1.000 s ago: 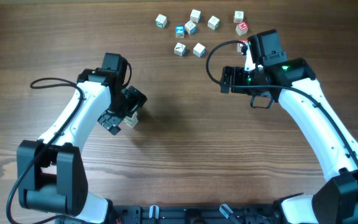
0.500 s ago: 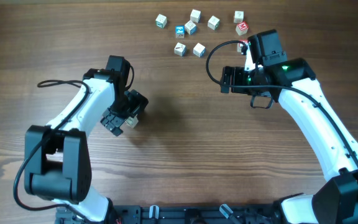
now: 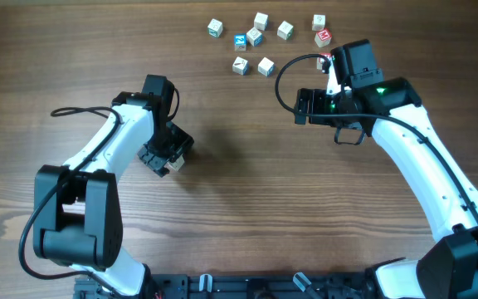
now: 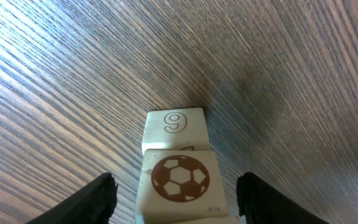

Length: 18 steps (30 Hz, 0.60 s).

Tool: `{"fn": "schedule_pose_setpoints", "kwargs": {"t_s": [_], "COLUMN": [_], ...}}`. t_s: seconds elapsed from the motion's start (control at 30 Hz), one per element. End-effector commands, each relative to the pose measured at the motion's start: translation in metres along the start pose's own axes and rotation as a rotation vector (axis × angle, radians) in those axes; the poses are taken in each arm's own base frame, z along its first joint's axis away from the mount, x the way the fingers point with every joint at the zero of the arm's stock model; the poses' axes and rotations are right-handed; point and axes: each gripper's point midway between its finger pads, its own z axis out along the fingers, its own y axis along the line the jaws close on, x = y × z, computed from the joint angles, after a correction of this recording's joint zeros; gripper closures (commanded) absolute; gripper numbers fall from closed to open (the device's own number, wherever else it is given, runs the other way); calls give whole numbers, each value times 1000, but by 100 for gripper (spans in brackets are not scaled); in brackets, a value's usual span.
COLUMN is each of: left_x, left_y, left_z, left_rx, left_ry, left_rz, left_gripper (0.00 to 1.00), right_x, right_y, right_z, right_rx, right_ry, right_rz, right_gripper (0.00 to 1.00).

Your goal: Form a tower

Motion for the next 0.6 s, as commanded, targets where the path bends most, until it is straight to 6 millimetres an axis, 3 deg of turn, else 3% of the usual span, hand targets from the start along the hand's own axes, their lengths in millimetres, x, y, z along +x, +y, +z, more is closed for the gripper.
{"fn": "schedule_pose_setpoints", "kwargs": {"t_s": [0.0, 0.57], "left_x": [3, 3], "left_y": [2, 2], "left_z": [4, 4], "left_rx": [-8, -8], "left_ry": [15, 15], "left_rz": [-8, -8], "left_gripper": [39, 50], "right_x": [0, 0], "right_y": [-2, -2], "right_z": [0, 0], "right_rx": [16, 16], "right_ry": [-5, -6], "right_rz": [-23, -23], "right_gripper": [0, 0]}}
